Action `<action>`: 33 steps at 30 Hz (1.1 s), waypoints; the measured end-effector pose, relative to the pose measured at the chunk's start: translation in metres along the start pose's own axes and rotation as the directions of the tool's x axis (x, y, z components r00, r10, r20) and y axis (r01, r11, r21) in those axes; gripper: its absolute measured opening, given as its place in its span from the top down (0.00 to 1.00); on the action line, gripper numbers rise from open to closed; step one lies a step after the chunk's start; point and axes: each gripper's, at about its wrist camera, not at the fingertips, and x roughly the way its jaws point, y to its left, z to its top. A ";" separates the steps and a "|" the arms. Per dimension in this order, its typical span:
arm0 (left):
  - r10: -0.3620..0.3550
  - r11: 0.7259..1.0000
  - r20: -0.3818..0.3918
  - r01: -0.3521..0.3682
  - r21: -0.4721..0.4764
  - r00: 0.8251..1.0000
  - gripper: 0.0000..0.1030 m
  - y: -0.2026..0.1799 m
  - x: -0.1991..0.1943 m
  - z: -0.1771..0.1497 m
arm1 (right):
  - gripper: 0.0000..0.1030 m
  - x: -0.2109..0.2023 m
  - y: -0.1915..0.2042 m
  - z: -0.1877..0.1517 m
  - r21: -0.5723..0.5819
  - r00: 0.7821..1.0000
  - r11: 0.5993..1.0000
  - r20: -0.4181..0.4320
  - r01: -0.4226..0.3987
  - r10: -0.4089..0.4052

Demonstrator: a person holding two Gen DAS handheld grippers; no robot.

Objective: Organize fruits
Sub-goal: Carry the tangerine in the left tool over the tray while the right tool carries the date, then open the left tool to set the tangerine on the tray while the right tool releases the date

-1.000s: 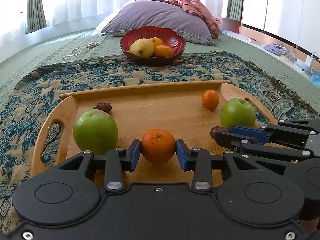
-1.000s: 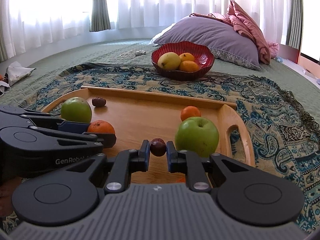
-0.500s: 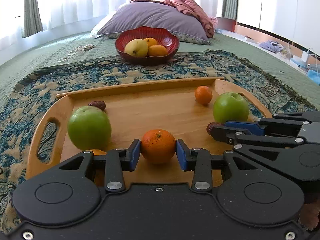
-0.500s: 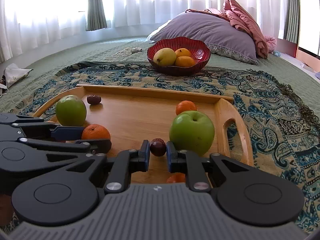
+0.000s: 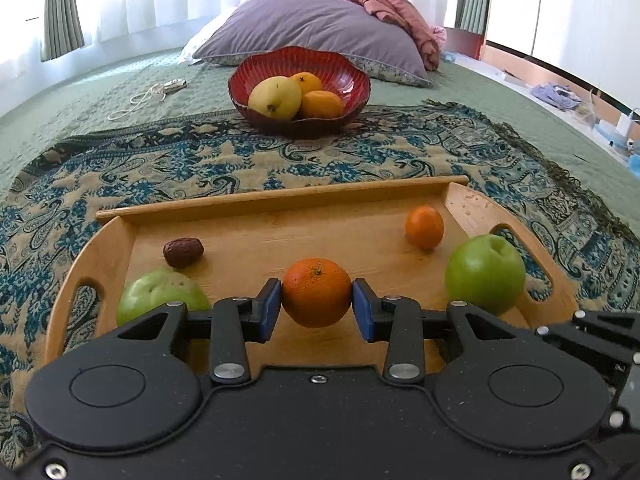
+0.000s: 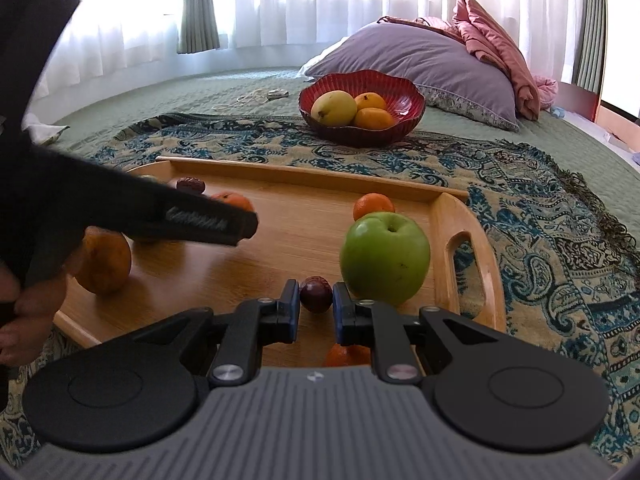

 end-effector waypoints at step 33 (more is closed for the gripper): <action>0.026 0.999 -0.007 -0.026 0.028 1.000 0.63 -0.007 0.005 -0.008 | 0.78 0.006 -0.003 -0.003 0.011 1.000 1.000 -0.010 -0.011 0.011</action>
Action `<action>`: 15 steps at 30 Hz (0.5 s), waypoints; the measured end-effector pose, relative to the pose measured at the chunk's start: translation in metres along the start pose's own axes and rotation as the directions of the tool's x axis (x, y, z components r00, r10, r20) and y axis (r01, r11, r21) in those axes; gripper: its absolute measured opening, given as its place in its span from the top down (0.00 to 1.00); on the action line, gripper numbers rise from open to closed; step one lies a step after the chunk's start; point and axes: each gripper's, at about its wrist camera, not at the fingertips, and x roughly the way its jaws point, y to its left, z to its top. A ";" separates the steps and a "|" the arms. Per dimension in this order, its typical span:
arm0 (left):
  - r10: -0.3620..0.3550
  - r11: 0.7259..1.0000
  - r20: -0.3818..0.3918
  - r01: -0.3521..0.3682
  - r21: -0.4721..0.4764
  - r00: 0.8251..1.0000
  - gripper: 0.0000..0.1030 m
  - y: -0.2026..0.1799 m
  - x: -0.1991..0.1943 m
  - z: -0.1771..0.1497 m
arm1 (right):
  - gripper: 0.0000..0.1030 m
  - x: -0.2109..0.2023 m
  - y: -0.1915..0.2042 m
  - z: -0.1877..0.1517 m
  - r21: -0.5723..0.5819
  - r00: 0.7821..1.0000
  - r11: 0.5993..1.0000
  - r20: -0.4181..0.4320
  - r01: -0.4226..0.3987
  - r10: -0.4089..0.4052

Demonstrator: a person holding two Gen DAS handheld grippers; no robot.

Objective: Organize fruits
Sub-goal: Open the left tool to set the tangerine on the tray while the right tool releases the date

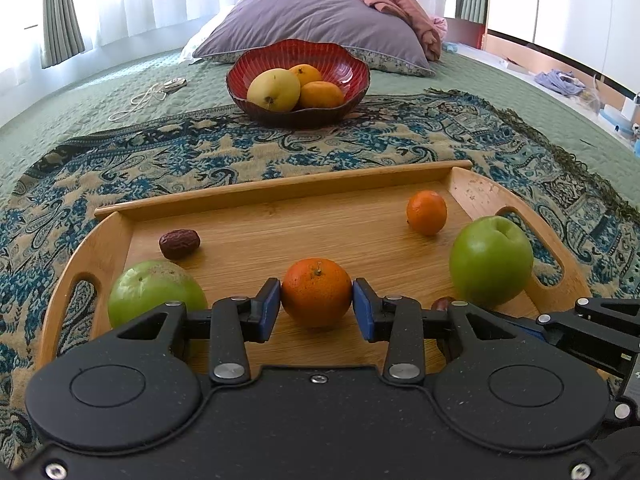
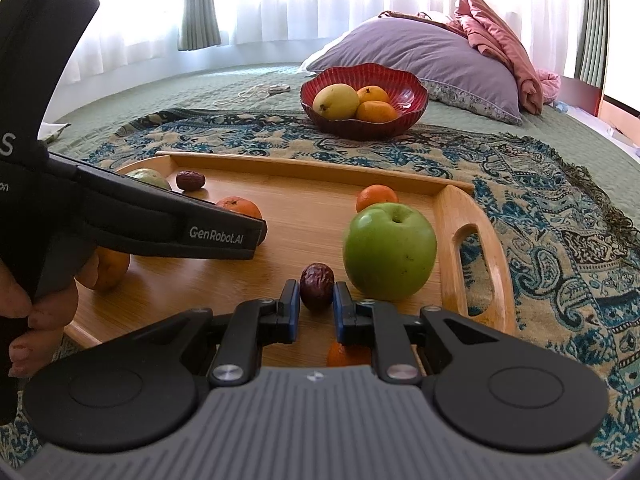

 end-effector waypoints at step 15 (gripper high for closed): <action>0.013 1.000 0.067 -0.013 0.010 0.998 0.34 0.003 -0.045 0.000 | 0.57 -0.025 0.002 0.003 -0.011 0.999 1.000 0.040 -0.004 0.005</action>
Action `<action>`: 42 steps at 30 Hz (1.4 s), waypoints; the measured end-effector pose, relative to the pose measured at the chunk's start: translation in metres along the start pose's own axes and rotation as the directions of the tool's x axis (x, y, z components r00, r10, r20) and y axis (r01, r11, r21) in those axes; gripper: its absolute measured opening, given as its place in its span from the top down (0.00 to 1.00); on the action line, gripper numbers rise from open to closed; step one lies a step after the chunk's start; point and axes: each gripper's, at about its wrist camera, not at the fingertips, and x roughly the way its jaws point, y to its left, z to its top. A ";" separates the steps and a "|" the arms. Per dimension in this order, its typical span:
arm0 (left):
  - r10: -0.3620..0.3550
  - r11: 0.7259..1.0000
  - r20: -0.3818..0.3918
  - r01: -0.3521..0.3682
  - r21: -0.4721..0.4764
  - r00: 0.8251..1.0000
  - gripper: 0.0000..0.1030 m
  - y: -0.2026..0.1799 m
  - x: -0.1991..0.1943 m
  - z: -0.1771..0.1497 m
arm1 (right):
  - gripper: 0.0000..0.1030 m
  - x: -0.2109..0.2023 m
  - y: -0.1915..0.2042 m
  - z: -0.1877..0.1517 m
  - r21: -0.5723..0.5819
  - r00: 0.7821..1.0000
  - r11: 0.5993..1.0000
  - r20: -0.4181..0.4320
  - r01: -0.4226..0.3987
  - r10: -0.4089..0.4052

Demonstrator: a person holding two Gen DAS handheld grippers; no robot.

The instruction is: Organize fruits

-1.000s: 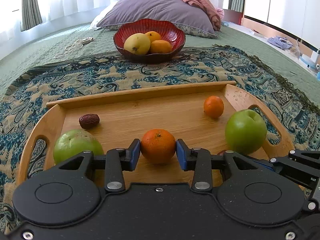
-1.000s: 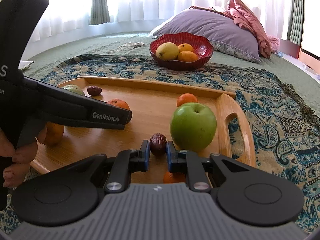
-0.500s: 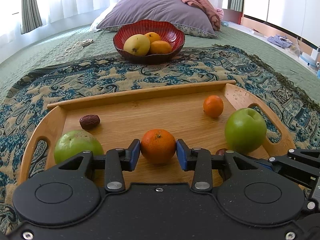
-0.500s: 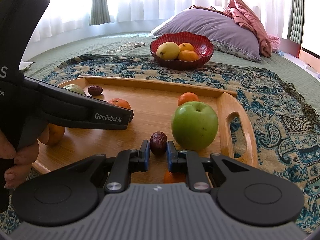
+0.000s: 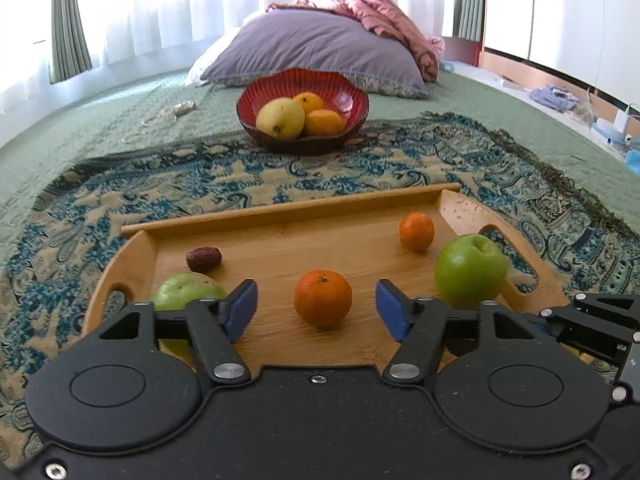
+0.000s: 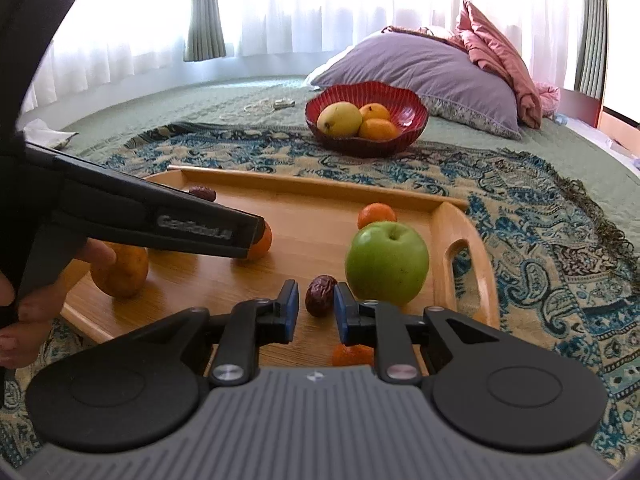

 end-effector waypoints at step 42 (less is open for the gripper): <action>0.088 0.990 0.030 -0.085 -0.109 0.996 0.13 0.026 -0.092 -0.119 | 0.30 -0.069 0.014 -0.065 0.044 0.997 0.999 0.070 0.024 -0.027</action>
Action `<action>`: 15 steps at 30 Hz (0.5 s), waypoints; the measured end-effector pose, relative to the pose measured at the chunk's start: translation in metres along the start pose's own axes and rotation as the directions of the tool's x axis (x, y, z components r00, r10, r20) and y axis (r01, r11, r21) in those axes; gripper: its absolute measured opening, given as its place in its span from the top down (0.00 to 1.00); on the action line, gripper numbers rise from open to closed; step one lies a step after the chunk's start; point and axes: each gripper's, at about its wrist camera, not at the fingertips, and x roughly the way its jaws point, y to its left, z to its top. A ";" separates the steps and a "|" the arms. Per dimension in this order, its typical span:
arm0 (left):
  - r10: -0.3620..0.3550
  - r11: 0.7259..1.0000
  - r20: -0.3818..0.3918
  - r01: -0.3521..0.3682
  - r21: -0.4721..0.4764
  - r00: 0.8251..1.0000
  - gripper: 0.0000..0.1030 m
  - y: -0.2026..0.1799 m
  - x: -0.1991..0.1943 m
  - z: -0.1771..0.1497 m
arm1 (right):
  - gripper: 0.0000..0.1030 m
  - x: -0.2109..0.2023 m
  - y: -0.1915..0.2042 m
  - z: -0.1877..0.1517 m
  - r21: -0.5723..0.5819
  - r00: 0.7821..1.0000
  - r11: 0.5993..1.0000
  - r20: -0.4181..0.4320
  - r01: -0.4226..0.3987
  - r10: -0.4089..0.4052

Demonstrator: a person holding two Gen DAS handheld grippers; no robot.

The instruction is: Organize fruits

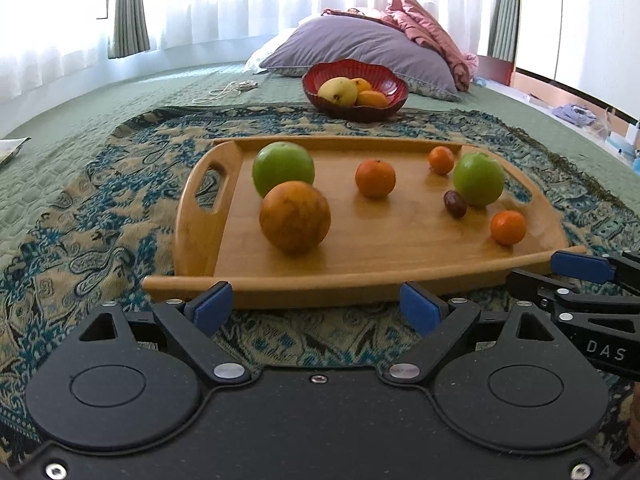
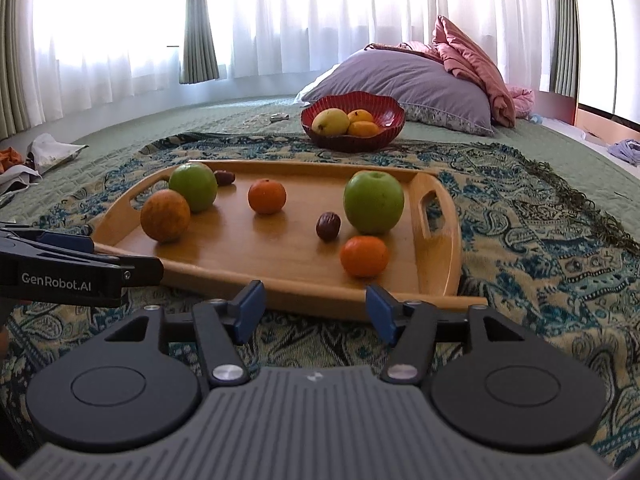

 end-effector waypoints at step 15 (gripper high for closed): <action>0.028 0.999 -0.040 -0.029 -0.028 0.999 0.11 0.007 0.018 -0.015 | 0.17 0.013 0.001 -0.015 0.012 0.999 1.000 -0.044 0.022 -0.021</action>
